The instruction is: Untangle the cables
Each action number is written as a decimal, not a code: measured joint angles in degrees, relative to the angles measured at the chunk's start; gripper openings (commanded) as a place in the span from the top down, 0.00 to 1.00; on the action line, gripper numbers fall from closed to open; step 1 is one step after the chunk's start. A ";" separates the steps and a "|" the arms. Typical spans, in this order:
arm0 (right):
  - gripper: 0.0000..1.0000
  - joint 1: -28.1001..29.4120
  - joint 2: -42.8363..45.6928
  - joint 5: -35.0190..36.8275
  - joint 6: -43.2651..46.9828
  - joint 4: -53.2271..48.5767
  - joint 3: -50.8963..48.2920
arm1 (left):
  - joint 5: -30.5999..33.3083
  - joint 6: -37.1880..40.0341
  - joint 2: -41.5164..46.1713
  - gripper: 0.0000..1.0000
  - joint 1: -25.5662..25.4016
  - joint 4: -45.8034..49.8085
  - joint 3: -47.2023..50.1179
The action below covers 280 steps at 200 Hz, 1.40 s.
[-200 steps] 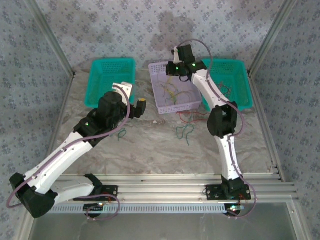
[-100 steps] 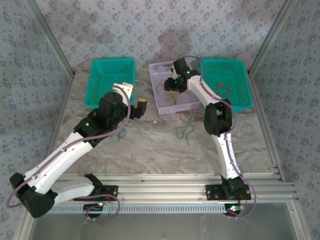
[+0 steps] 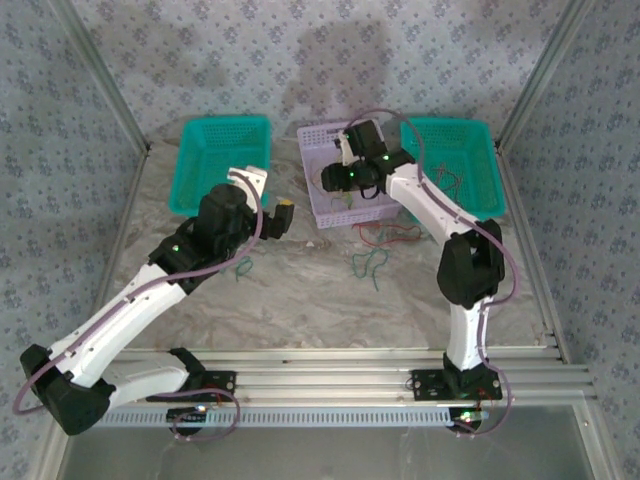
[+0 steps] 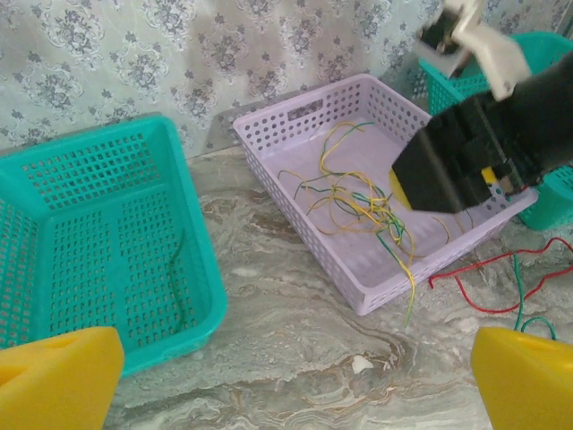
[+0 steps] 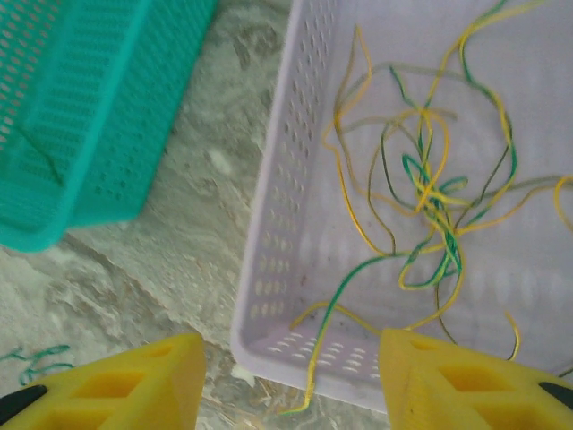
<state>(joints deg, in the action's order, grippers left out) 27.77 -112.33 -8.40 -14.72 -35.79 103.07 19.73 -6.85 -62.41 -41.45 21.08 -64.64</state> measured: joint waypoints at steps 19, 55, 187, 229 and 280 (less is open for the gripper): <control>0.52 -0.02 -2.43 -0.39 -0.20 -0.37 -0.50 | -0.02 0.00 -0.02 0.00 -0.22 0.00 0.00; 0.53 0.31 -6.34 -0.35 -0.11 -1.51 0.31 | 0.00 0.20 -0.04 0.00 -0.33 0.02 0.00; 0.78 0.59 -14.93 -0.07 1.07 -5.51 7.72 | 0.02 0.42 -0.28 0.00 -0.37 0.22 0.00; 0.94 0.20 -15.50 -0.52 0.87 -5.86 8.72 | 0.00 0.42 -0.28 0.01 -0.57 0.22 0.00; 1.00 -0.85 -15.61 -0.85 0.39 -6.49 11.28 | 0.00 0.42 -0.28 0.01 -0.57 0.22 0.00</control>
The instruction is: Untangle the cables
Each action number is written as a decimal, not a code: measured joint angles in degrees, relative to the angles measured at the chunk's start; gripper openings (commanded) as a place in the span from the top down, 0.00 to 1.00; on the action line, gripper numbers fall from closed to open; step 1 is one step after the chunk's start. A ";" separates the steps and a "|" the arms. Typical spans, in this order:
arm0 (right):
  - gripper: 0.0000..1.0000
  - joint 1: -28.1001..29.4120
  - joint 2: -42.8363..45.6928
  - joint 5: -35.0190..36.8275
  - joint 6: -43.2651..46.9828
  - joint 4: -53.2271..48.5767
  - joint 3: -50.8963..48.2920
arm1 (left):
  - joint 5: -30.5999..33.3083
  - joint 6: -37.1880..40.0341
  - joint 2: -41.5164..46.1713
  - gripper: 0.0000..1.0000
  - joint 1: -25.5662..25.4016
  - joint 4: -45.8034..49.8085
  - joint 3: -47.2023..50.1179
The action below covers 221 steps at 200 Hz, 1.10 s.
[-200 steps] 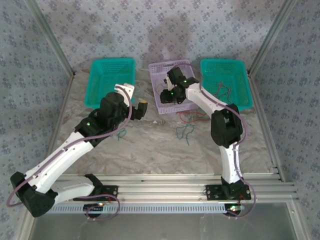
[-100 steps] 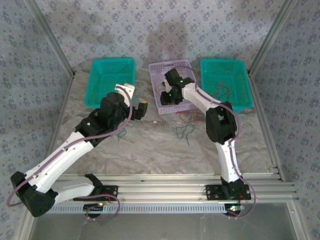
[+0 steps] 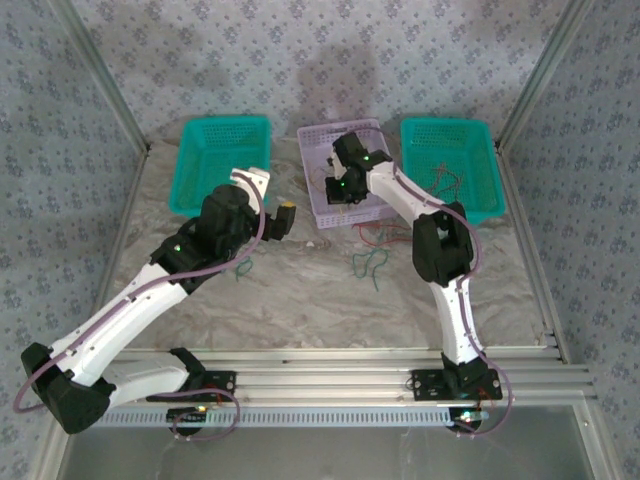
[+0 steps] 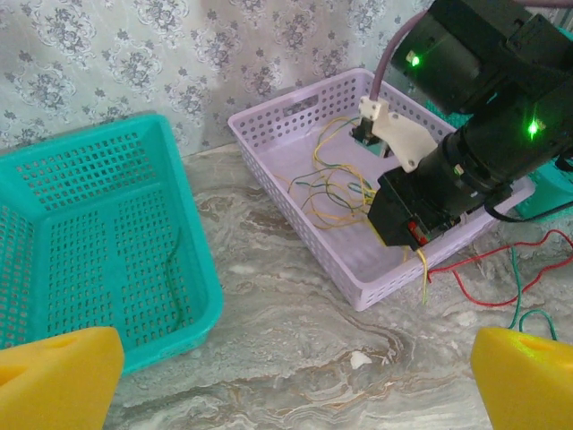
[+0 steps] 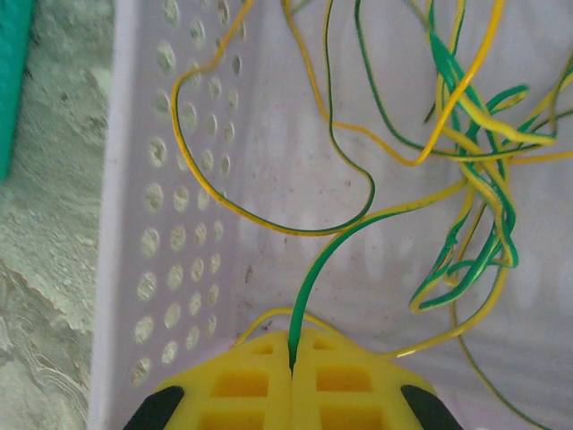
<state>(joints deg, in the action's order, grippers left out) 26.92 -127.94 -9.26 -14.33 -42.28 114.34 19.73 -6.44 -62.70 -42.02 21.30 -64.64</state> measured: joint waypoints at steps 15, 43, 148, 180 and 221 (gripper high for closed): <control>1.00 -0.79 -0.37 0.00 -0.02 -0.55 3.96 | 0.00 0.00 -0.09 0.00 0.00 0.00 0.00; 1.00 -3.52 -1.68 -0.26 -1.27 -0.28 12.52 | 0.02 0.02 -0.11 0.00 0.00 0.00 0.00; 0.55 -6.97 -19.45 -1.25 -1.99 -5.95 28.33 | 0.00 0.02 -0.48 0.00 0.00 0.02 0.00; 0.44 -6.64 -14.78 -0.24 0.09 -5.60 24.22 | 0.00 0.02 -0.48 0.00 0.00 0.02 0.00; 0.39 -4.81 4.66 3.13 1.77 -1.16 8.72 | -0.02 0.02 -0.50 0.00 -0.02 0.02 0.00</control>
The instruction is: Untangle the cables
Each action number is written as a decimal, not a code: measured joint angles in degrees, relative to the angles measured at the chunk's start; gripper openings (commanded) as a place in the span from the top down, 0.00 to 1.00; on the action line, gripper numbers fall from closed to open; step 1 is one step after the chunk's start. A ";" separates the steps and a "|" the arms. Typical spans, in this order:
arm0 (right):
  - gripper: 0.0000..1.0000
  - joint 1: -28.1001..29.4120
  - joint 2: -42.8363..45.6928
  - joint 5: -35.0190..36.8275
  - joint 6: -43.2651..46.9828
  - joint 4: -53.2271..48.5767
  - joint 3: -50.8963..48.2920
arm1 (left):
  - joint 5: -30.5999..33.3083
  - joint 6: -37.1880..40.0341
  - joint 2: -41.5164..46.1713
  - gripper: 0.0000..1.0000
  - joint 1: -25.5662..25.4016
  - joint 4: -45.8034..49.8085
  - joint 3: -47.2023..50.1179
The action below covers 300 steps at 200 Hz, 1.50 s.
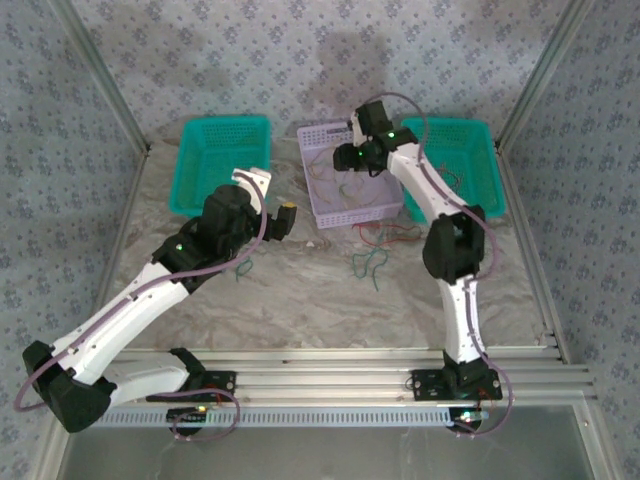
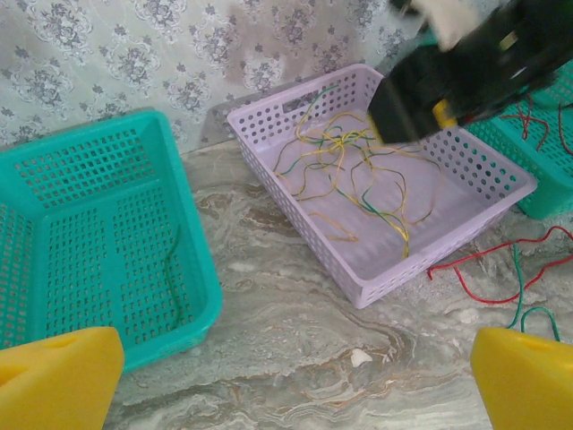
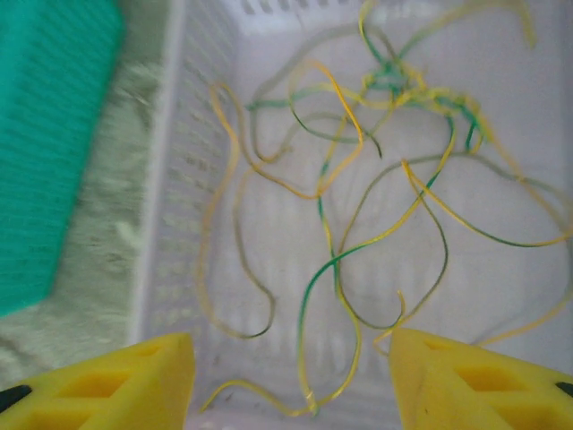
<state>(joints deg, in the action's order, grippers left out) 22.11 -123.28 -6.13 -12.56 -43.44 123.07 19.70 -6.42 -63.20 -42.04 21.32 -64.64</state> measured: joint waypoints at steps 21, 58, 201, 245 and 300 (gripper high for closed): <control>0.38 1.09 12.13 1.46 0.22 4.44 -9.20 | 0.02 0.00 -0.02 0.00 0.00 0.00 0.00; 0.38 1.90 30.88 3.17 -0.02 11.21 -32.02 | 0.02 0.00 -0.02 0.00 -0.04 0.00 0.00; 0.38 9.68 33.81 4.94 -4.83 22.10 -69.02 | 0.02 -0.02 -2.08 0.00 -0.85 0.20 0.00; 0.36 5.97 42.71 5.49 -5.27 23.34 -71.28 | -2.23 -1.09 -8.44 0.00 -6.16 0.11 -0.02; 0.30 -5.49 59.87 4.87 -8.46 23.08 -76.17 | -9.16 -5.81 -21.24 0.00 -15.19 -0.48 -0.04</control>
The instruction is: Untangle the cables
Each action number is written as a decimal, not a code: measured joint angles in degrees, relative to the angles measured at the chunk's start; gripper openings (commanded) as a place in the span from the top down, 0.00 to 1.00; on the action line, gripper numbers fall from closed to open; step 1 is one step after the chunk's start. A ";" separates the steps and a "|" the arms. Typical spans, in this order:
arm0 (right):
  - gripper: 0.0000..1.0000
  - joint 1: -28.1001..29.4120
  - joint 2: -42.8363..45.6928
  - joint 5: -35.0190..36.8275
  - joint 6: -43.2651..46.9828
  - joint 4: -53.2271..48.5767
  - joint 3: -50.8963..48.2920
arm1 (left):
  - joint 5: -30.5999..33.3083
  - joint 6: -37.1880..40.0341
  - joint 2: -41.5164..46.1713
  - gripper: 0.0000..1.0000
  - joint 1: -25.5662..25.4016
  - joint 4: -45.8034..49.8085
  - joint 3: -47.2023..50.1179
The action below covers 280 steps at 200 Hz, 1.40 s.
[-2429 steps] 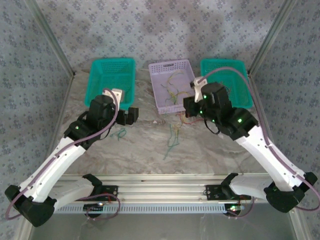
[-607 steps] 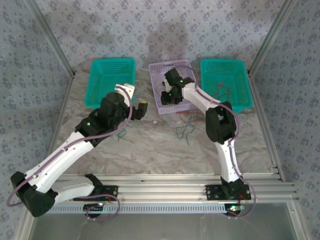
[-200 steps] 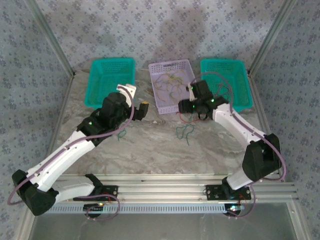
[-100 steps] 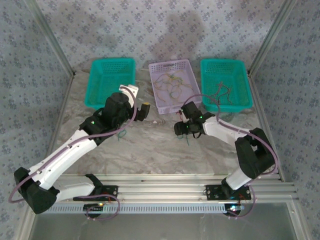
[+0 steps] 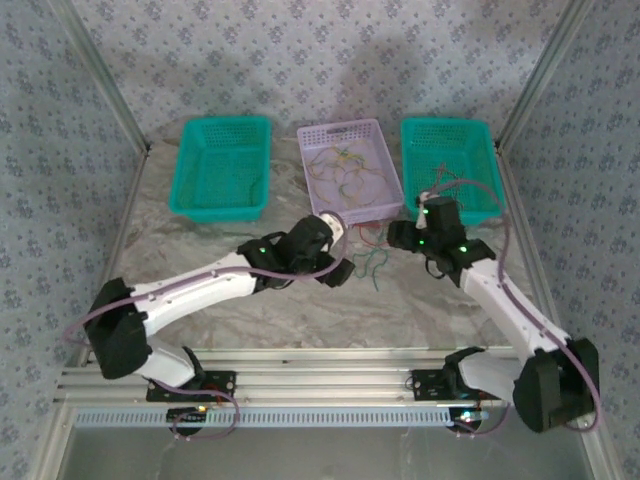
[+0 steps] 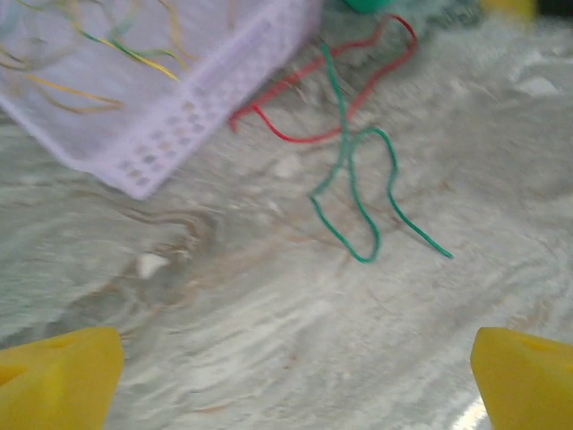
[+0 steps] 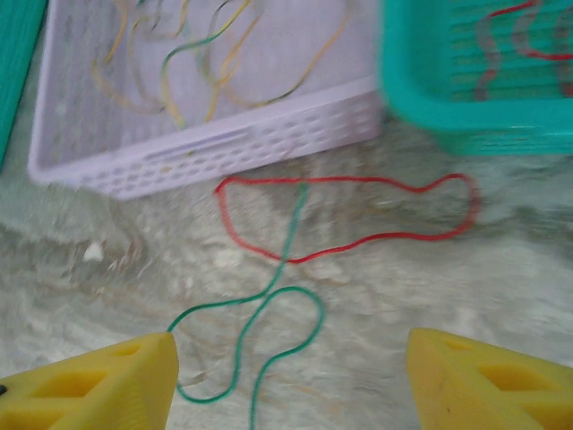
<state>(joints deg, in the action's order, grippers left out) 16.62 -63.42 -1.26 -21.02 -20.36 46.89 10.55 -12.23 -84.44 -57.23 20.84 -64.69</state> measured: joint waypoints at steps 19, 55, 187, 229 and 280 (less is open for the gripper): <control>0.29 -3.48 3.15 -0.59 -0.59 -0.83 -0.90 | -2.84 -2.27 -4.09 0.01 -0.04 -0.26 -0.44; 0.23 -6.93 7.76 -2.95 -2.27 -0.81 -3.74 | -7.72 -6.49 -13.16 0.03 -0.04 -2.16 -1.75; 0.02 -10.78 13.57 -8.70 -4.24 -1.07 -5.44 | -13.49 -12.41 -31.74 0.30 0.90 -5.01 -14.56; 0.00 -10.78 14.53 -9.11 -4.26 -1.25 -5.49 | -10.67 -12.52 -32.15 0.38 1.27 -3.19 -15.37; 0.00 -10.78 14.93 -10.14 -4.31 -1.25 -5.62 | -8.28 -13.29 -34.97 0.63 1.29 -2.54 -19.26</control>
<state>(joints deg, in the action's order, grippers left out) 5.85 -48.49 -11.40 -25.32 -21.61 41.28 2.26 -25.52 -119.42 -55.94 18.31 -83.94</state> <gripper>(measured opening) 0.997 0.401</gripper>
